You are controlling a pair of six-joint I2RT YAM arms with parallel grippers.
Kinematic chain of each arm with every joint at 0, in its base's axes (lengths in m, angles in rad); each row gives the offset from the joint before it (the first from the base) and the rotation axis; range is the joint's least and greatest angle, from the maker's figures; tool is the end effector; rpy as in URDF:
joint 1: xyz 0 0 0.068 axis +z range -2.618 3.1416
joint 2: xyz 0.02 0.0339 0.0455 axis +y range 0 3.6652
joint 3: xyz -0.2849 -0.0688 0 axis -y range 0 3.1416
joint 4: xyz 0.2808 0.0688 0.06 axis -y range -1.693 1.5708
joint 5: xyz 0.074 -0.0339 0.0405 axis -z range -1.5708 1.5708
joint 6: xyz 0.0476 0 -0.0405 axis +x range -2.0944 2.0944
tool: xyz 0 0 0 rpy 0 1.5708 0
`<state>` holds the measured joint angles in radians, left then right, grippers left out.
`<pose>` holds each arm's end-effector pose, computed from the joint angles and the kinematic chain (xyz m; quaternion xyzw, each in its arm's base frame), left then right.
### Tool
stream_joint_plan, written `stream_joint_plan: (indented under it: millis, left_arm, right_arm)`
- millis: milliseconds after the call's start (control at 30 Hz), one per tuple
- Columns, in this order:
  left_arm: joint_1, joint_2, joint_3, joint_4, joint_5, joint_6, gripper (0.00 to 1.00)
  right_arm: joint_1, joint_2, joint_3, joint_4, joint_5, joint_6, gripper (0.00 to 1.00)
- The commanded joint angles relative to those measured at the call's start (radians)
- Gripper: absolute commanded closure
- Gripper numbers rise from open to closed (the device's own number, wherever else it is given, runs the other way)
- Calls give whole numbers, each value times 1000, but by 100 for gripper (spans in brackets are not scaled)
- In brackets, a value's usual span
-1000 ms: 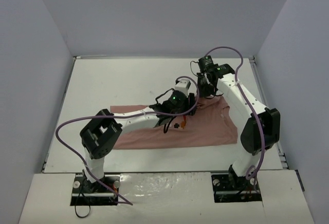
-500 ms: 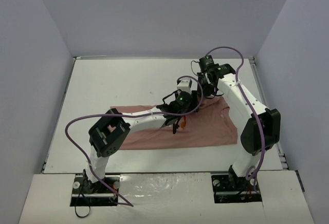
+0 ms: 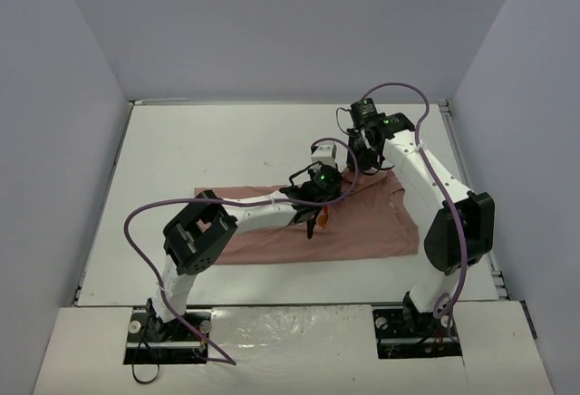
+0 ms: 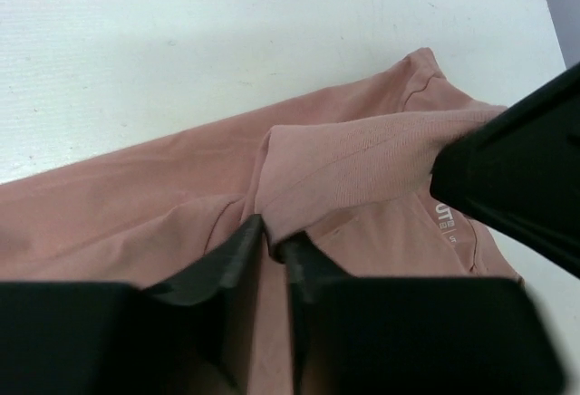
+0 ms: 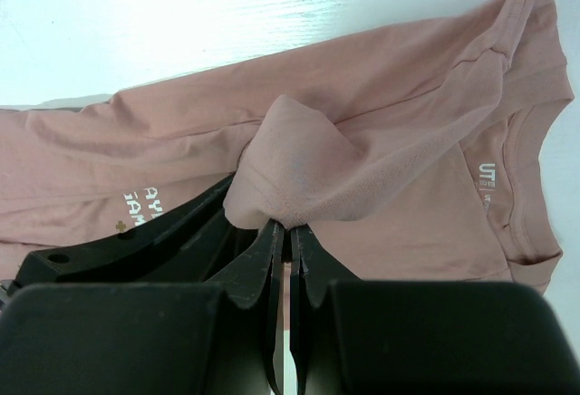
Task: Fold and stack the t-shirts
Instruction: Fold the other side of the tshirt into a rectangle
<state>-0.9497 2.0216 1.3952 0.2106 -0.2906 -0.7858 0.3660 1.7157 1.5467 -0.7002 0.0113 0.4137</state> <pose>0.3115 -0.4119 0.2056 -0.0109 0.8327 -0.3337 0.4418 0.3985 0.1521 0.3145 0.0243 0.9388 0.1257 0.3199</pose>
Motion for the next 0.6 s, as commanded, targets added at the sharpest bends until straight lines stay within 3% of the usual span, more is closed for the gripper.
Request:
stream_joint_plan:
  millis: [0,67,567]
  left_arm:
    - [-8,-71,25,8,-19,48,96]
    - [-8,-84,22,1,3,80,100]
    - [-23,-190,-28,-27,285,243,100]
  right_arm:
    - [-11,-55,-3,-7,22,-11,100]
    - [-13,-63,-11,-7,27,-13,100]
    - [-18,-187,-167,-15,56,-11,100]
